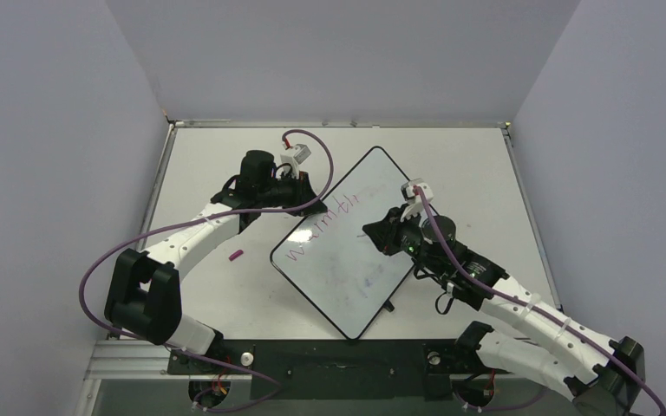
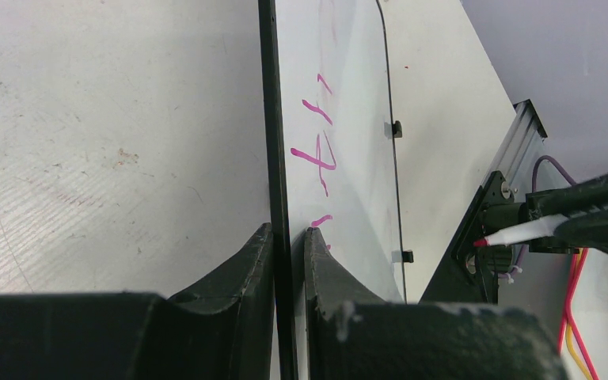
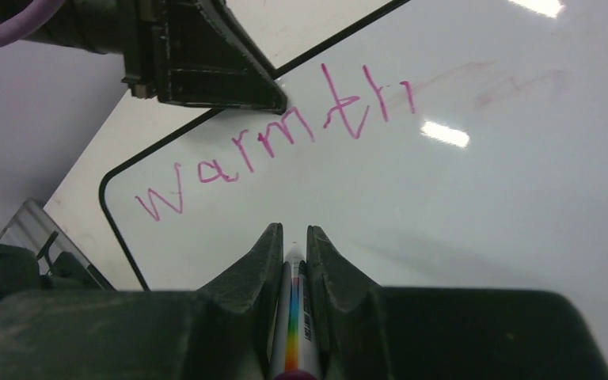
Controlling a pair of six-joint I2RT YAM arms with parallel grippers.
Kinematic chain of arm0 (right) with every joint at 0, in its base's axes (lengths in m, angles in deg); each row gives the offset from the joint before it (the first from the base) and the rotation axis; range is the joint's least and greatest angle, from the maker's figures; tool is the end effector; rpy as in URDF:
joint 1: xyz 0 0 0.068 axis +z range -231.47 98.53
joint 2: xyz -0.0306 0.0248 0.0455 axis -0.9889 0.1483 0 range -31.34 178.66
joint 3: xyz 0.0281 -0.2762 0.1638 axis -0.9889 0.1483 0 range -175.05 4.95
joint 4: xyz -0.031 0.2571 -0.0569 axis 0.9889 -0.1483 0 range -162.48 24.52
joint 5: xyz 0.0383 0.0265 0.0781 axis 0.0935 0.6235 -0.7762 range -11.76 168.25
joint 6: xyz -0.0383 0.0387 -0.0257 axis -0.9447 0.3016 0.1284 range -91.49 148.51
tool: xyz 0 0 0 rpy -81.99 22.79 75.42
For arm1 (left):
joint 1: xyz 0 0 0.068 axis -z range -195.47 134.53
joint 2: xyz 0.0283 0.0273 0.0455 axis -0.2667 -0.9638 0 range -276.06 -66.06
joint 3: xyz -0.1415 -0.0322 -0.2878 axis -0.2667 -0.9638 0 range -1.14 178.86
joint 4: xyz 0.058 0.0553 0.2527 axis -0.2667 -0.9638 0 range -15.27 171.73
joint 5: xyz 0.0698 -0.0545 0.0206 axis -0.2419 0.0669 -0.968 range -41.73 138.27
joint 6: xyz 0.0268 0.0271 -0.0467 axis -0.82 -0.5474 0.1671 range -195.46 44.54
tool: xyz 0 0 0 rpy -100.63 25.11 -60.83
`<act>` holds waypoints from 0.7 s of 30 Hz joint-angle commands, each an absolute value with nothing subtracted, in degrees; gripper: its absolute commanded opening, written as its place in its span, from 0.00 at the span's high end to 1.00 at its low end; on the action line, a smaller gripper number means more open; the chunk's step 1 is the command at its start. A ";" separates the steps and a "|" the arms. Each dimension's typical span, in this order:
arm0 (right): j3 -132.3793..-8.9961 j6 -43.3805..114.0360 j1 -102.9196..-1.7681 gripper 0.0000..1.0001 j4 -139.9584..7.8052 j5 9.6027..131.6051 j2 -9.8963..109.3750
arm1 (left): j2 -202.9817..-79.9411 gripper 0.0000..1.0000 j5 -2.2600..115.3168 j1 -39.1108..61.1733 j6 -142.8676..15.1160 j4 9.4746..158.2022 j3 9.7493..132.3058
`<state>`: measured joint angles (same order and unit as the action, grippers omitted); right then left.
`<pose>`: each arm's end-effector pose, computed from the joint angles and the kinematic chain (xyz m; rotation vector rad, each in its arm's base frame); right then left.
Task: Write a sentence on the whiteboard
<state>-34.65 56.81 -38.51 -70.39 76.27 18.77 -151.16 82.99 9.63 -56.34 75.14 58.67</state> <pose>0.1365 0.1292 0.3372 -0.2724 1.9179 0.8863 0.2950 -0.1663 0.3166 0.4921 2.1580 -1.0877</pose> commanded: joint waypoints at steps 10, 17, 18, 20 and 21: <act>-30.96 57.62 -33.45 1.00 -61.58 77.08 17.10 | -148.39 1.00 76.70 9.43 -59.61 77.26 57.74; -29.19 58.67 -29.89 1.00 -59.29 77.98 17.26 | -147.91 1.00 75.68 9.32 -59.70 77.21 57.54; -29.03 58.69 -29.40 1.00 -59.06 78.03 17.50 | -147.78 1.00 75.64 9.32 -59.85 77.20 57.54; -28.96 58.50 -27.83 1.00 -58.76 79.77 17.91 | -147.73 1.00 75.49 9.32 -60.02 77.20 57.49; -28.97 58.36 -26.75 1.00 -58.55 80.34 18.02 | -147.67 1.00 75.37 9.32 -60.05 77.18 57.37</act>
<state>-29.10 57.97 -29.53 -63.00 77.53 17.85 -149.52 81.28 9.72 -55.07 75.08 57.58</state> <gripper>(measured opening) 0.097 0.111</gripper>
